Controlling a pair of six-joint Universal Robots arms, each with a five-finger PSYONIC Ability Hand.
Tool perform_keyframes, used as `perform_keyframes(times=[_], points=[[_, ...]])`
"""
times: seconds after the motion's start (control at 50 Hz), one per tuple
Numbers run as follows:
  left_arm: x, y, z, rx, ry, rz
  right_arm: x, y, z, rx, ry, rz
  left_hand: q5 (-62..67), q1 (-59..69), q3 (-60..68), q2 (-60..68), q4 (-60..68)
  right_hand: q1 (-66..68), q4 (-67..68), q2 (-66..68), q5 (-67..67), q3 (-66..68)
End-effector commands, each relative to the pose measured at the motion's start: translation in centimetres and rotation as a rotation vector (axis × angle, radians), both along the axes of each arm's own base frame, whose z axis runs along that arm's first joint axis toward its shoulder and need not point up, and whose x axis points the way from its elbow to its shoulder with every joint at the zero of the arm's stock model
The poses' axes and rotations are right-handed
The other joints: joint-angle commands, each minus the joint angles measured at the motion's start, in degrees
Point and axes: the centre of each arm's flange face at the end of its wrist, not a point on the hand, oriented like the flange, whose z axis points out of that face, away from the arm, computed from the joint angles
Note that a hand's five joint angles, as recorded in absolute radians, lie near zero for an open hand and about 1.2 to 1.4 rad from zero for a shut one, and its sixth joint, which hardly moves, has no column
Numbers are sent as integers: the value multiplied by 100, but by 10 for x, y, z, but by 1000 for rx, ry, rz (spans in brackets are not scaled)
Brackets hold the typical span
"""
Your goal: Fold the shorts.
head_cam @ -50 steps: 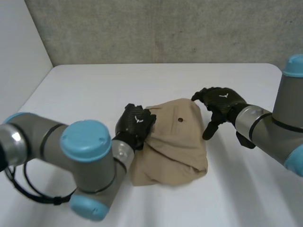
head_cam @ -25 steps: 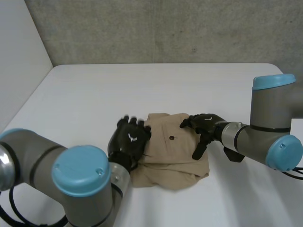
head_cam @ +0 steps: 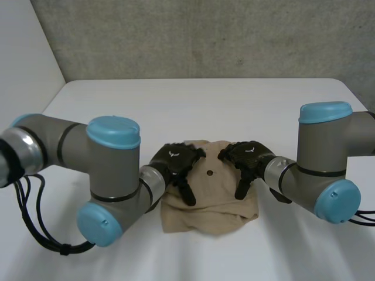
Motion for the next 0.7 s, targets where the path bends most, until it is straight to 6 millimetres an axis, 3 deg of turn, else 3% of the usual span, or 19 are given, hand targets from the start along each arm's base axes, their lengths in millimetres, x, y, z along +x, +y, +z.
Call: perform_keyframes(times=[0.02, 0.52, 0.58, 0.66, 0.68, 0.7], points=[[14, -11, -13, -48, -143, 131, -2, 0, 2, -28, 3, -21, 506, 221, 149, 126, 126, 59, -344, -188, -407, -152], [21, 0, -18, -72, -215, 131, 0, 6, -1, -57, 50, -29, 489, 204, 132, 109, 109, 59, -344, -188, -407, -152], [21, 0, 0, -103, -188, 136, 0, 6, 6, -71, 39, -29, 489, 204, 132, 109, 109, 59, -344, -188, -407, -152], [22, -1, 34, -167, -127, 149, 1, 7, 46, -164, -22, -36, 473, 188, 115, 93, 92, 59, -344, -188, -407, -152], [23, -2, 44, -184, -108, 153, 1, 8, 66, -221, -53, -37, 473, 188, 115, 92, 92, 59, -344, -188, -407, -152], [25, -2, 64, -224, -71, 160, 1, 8, 77, -252, -70, -41, 356, 71, -1, -24, -25, 59, -344, -188, -407, -152]])
